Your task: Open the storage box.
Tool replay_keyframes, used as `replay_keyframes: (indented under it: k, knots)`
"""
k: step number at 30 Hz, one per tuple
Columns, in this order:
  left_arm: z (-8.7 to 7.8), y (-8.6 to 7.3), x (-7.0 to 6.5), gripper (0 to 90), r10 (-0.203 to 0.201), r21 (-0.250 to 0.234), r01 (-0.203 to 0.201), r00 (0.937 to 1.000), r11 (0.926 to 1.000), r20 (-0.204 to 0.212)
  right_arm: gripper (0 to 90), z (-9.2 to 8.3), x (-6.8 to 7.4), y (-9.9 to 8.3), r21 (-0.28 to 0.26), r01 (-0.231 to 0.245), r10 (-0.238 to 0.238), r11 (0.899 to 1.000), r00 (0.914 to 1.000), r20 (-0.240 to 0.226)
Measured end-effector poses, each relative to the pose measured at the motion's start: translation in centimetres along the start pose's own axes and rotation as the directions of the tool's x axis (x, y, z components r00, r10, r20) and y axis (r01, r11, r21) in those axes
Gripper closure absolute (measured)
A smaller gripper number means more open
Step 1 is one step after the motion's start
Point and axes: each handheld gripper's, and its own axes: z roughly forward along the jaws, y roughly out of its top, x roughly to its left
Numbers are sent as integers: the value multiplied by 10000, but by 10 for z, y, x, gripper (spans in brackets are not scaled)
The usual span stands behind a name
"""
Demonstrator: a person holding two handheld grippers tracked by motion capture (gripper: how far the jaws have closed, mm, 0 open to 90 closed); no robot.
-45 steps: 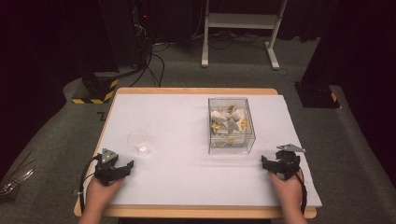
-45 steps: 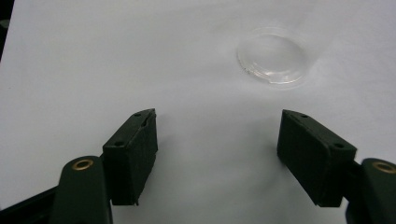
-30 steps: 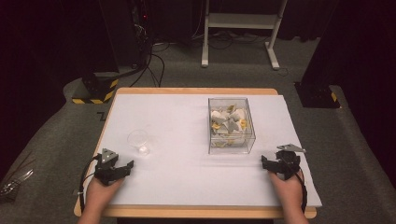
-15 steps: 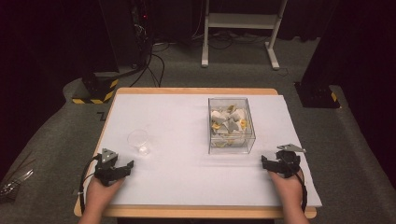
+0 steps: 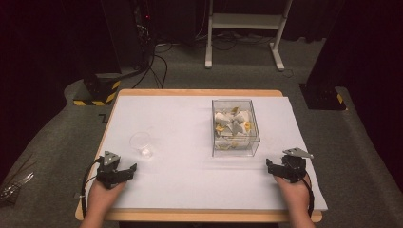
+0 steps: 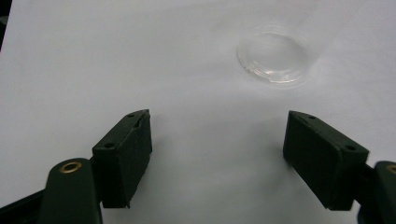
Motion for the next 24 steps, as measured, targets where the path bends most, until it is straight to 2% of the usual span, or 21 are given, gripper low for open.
replay_keyframes:
  k: [1,8,16,24]
  knots:
    - [0,0,0,240,-2,-4,2,10000,10000,0,131,-2,1,0,-82,126,-126,9999,9999,-3]
    - [0,0,0,239,-8,-3,8,10000,10000,5,135,-12,11,-1,-491,242,-248,9985,9996,-129]
    - [0,0,0,239,-3,0,3,10000,10000,8,143,-17,22,-2,-620,450,-473,9971,9983,-352]
    - [0,0,0,238,-2,5,2,10000,10000,18,162,-25,42,0,-955,725,-786,9928,9950,-612]
